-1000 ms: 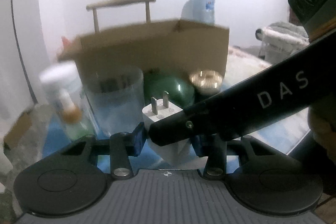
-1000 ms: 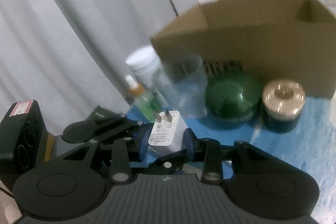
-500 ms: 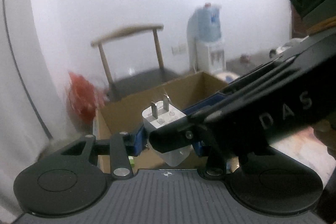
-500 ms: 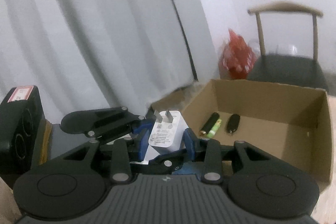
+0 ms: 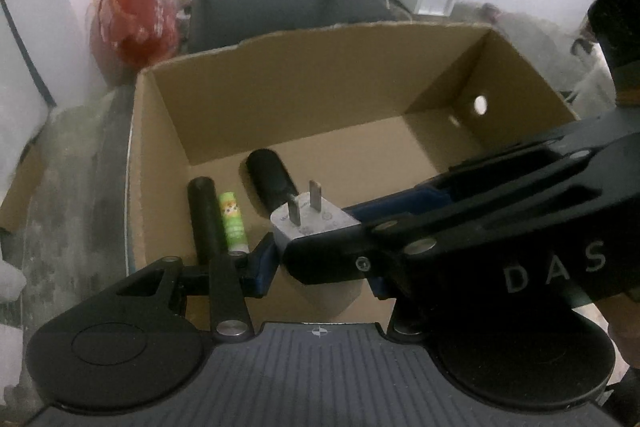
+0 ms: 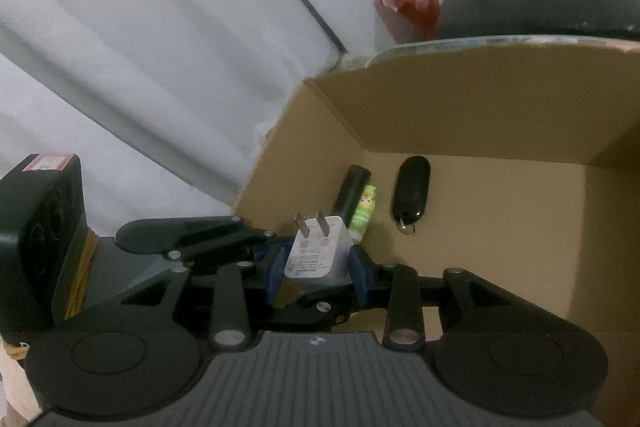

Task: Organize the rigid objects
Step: 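Carry the white charger into the cardboard box and open the right gripper, then withdraw the right gripper from the box back over the table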

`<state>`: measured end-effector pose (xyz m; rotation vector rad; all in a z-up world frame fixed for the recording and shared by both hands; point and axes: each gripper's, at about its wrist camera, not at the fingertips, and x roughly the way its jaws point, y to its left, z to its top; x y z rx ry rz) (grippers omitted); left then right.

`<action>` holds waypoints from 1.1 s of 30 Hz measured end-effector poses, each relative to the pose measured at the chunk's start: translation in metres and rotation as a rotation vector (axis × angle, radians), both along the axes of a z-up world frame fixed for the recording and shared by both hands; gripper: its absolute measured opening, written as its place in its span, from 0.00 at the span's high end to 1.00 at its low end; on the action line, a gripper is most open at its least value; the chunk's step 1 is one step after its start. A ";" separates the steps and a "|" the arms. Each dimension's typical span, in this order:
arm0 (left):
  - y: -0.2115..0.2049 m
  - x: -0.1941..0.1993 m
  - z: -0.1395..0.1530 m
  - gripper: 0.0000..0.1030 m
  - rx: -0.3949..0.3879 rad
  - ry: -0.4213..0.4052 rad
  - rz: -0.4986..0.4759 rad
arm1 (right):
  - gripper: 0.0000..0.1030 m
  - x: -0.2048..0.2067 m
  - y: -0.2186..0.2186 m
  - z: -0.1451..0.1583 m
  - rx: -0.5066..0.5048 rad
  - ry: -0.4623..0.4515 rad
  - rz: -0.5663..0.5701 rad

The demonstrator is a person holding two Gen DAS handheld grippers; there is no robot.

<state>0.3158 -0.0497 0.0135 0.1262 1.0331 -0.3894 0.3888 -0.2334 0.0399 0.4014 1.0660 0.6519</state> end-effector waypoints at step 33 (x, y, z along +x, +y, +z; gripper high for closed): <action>0.066 -0.189 0.083 0.21 -0.206 -0.394 0.010 | 0.63 -0.193 -0.070 0.078 0.280 -0.379 -0.057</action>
